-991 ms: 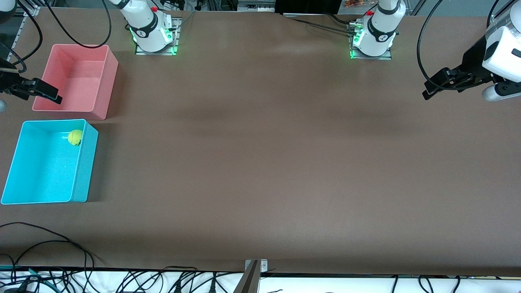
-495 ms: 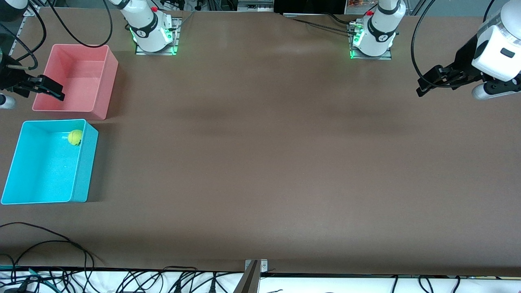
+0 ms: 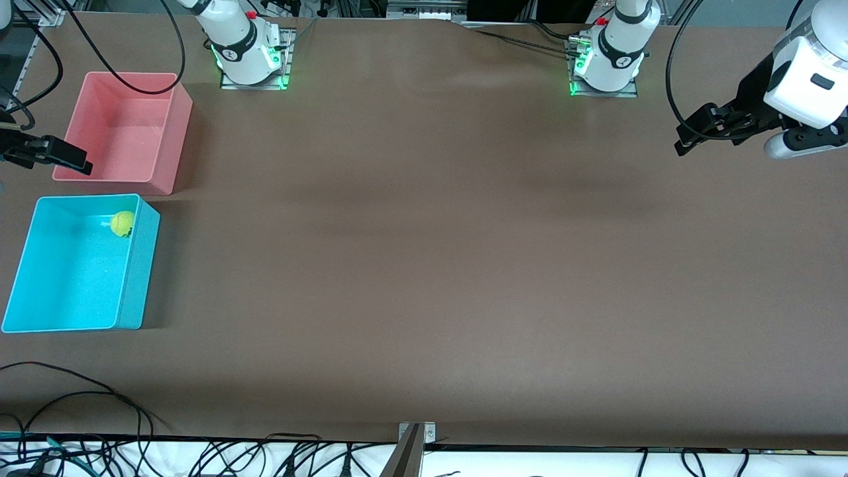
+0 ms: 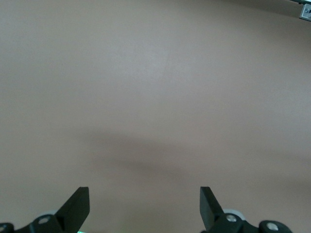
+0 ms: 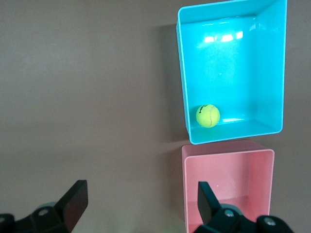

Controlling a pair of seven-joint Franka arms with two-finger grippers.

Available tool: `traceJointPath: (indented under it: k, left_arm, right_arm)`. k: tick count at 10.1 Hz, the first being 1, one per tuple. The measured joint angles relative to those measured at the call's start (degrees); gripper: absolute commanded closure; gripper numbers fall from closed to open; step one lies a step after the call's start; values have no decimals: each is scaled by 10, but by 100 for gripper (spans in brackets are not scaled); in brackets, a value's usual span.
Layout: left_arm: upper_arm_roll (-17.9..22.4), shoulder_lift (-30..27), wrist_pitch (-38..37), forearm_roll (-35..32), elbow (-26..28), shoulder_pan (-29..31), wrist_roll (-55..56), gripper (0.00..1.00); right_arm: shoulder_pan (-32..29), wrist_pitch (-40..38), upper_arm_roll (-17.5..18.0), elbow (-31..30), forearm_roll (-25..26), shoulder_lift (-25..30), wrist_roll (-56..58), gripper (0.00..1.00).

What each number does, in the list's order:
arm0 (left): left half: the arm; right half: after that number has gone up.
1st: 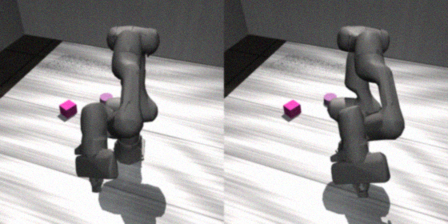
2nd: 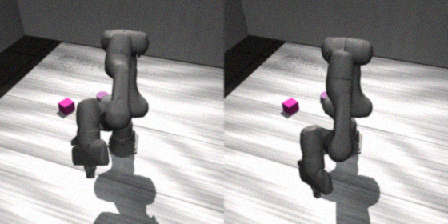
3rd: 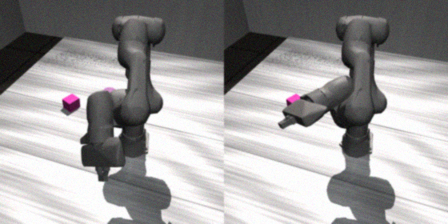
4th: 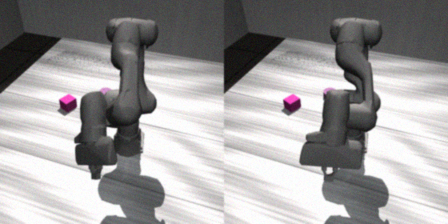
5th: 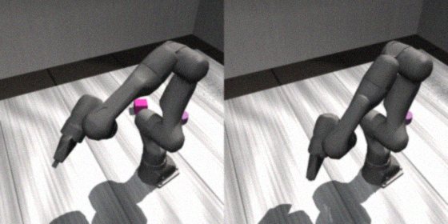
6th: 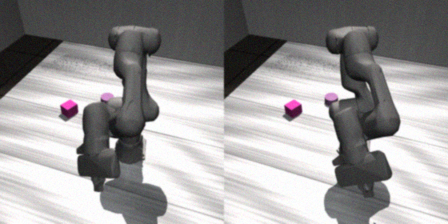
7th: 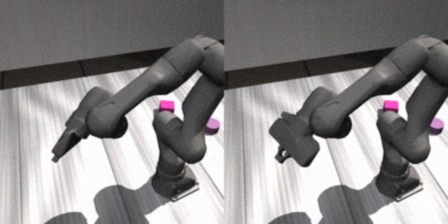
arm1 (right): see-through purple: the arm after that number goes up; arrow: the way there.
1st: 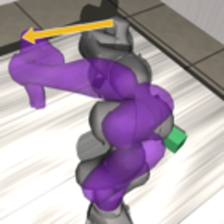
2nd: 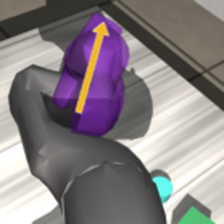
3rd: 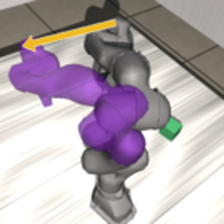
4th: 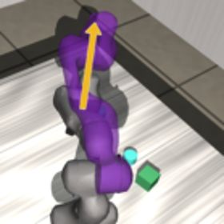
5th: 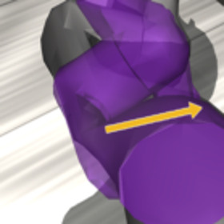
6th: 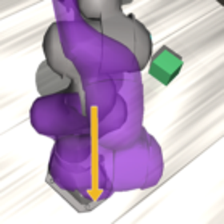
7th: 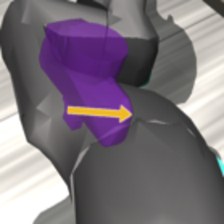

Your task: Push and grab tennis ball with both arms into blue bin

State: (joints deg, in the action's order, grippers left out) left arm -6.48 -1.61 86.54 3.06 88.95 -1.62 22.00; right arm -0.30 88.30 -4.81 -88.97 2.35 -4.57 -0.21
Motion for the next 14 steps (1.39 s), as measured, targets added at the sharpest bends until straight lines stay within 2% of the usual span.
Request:
traceJointPath:
  k: [4,9,14]
  left_arm:
    - [-5,0,0,0,-1,-2,0,0]
    - [-9,0,0,0,-1,-3,0,0]
    - [-9,0,0,0,-1,-2,0,0]
  right_arm:
    - [-2,1,0,11,0,15,0,0]
    - [-2,24,1,-49,0,66,0,0]
    - [-2,31,1,-56,0,73,0,0]
